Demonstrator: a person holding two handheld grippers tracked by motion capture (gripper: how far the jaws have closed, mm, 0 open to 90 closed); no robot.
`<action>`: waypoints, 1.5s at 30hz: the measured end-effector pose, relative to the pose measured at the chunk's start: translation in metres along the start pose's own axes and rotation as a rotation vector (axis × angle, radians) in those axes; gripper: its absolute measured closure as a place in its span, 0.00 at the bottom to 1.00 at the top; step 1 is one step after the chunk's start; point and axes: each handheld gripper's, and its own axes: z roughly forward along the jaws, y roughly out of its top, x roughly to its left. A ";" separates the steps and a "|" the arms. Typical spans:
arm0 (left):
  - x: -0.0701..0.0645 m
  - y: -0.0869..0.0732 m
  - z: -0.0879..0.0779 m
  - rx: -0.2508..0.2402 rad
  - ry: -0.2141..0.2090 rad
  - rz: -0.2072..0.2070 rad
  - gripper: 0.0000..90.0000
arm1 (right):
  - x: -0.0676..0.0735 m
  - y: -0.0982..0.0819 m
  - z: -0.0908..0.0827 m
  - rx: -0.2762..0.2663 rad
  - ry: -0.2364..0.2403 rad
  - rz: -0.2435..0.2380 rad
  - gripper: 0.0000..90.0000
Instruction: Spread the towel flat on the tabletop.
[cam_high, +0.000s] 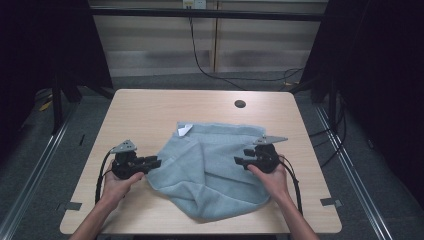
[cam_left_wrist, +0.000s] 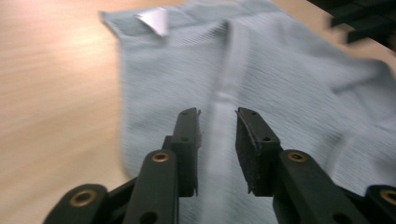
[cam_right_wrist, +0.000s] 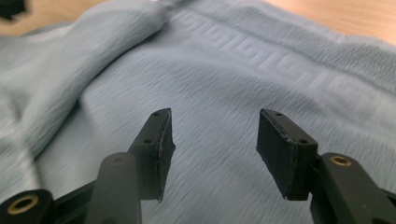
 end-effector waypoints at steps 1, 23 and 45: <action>0.005 -0.001 0.003 0.006 0.023 -0.009 0.83 | 0.006 -0.005 -0.004 0.016 0.008 -0.011 0.53; 0.012 -0.008 0.035 0.096 0.063 0.037 0.78 | 0.004 0.003 0.029 0.006 0.043 -0.025 0.57; 0.013 -0.007 0.035 0.097 0.084 0.032 0.80 | 0.101 0.022 0.084 0.114 0.393 -0.198 0.93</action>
